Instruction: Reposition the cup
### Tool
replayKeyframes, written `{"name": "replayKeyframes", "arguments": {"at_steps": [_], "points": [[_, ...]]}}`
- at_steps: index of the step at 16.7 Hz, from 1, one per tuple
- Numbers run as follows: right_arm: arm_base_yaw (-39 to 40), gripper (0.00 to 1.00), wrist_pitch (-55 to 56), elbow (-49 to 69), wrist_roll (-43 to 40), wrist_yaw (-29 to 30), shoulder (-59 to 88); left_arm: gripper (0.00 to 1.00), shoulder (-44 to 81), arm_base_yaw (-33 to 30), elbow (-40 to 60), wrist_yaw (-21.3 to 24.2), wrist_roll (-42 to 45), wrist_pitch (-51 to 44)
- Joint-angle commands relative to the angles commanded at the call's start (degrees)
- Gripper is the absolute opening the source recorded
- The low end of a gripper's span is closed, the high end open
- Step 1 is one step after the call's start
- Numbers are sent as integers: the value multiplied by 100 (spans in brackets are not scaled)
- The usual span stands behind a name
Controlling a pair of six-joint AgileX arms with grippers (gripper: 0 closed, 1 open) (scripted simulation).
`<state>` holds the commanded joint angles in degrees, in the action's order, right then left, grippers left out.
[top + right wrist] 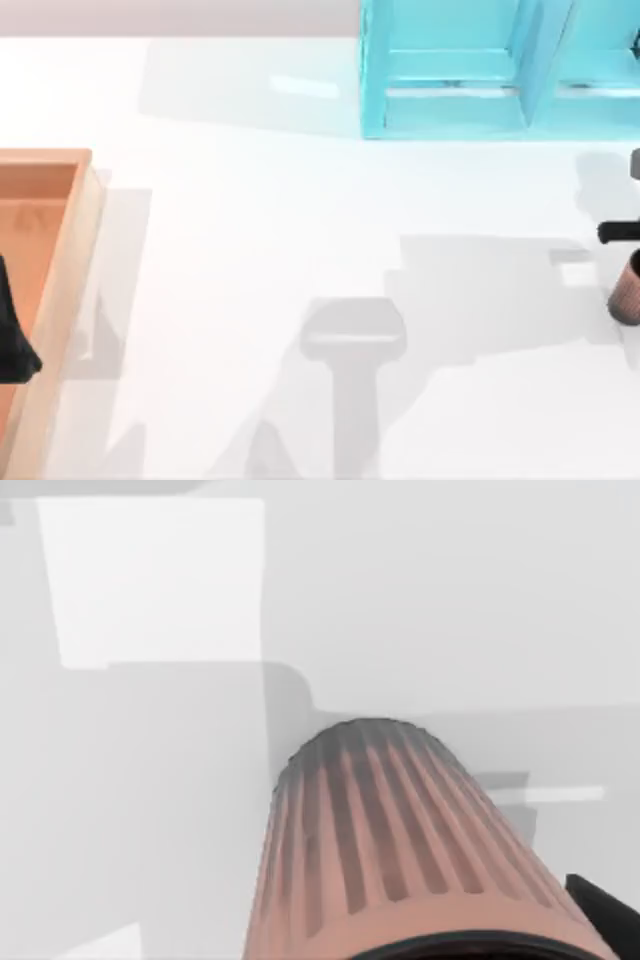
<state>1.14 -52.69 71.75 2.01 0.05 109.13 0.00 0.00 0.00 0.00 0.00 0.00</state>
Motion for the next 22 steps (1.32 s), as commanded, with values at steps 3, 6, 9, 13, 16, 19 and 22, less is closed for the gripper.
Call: {"name": "replayKeyframes", "arguments": {"at_steps": [3, 6, 9, 13, 16, 19, 22], "points": [[0, 0, 0, 0, 0, 0, 0, 100, 0, 0, 0, 0, 0, 0], [0, 0, 0, 0, 0, 0, 0, 100, 0, 0, 0, 0, 0, 0], [-20, 0, -9, 14, -9, -1, 2, 100, 0, 0, 0, 0, 0, 0], [-582, 0, -330, 619, -629, 13, 280, 100, 0, 0, 0, 0, 0, 0], [-1443, 0, -771, 1437, -1510, 45, 626, 100, 0, 0, 0, 0, 0, 0], [-2447, 0, -1260, 2311, -2473, 85, 976, 100, 0, 0, 0, 0, 0, 0], [-3389, 0, -1666, 3090, -3375, 116, 1230, 100, 0, 0, 0, 0, 0, 0]]}}
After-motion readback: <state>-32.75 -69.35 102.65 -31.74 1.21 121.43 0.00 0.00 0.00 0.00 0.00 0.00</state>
